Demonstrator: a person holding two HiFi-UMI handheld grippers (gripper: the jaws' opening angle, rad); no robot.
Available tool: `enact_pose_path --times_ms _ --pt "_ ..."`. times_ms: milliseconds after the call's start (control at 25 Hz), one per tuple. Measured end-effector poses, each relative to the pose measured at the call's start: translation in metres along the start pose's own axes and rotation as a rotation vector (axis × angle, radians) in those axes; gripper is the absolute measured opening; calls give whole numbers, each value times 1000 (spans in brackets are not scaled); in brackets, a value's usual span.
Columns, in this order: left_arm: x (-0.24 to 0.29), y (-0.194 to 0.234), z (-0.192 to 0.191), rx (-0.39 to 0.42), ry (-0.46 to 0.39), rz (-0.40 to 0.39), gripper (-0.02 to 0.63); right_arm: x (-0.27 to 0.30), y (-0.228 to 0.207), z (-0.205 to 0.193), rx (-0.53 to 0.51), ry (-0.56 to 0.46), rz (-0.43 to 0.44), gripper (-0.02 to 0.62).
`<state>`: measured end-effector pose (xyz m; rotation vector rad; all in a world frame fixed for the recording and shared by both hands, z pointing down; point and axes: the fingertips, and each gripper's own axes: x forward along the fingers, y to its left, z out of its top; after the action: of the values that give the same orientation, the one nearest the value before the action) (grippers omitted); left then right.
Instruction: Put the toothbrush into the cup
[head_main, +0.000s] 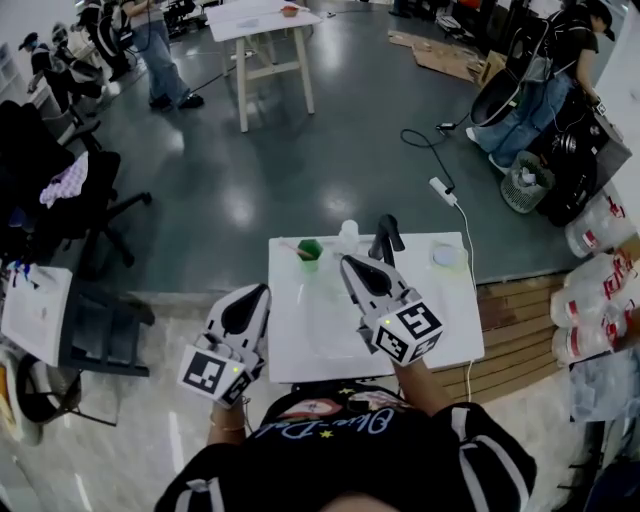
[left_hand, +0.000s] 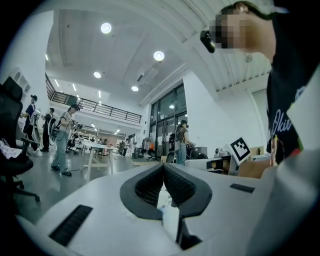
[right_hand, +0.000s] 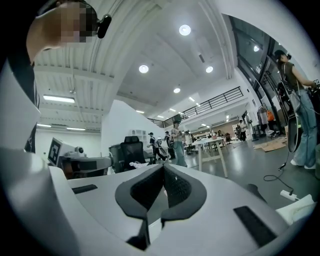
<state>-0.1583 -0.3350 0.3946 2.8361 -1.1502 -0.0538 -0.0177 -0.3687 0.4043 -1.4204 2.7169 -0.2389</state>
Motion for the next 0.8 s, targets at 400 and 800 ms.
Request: enact_pose_path --times_ms 400,800 --pt "3 -6 -4 3 4 -4 3 -9 -1 0 4 1 9 0" --pt "1 -5 -5 -10 13 14 3 -5 1 -1 13 5 26 0"
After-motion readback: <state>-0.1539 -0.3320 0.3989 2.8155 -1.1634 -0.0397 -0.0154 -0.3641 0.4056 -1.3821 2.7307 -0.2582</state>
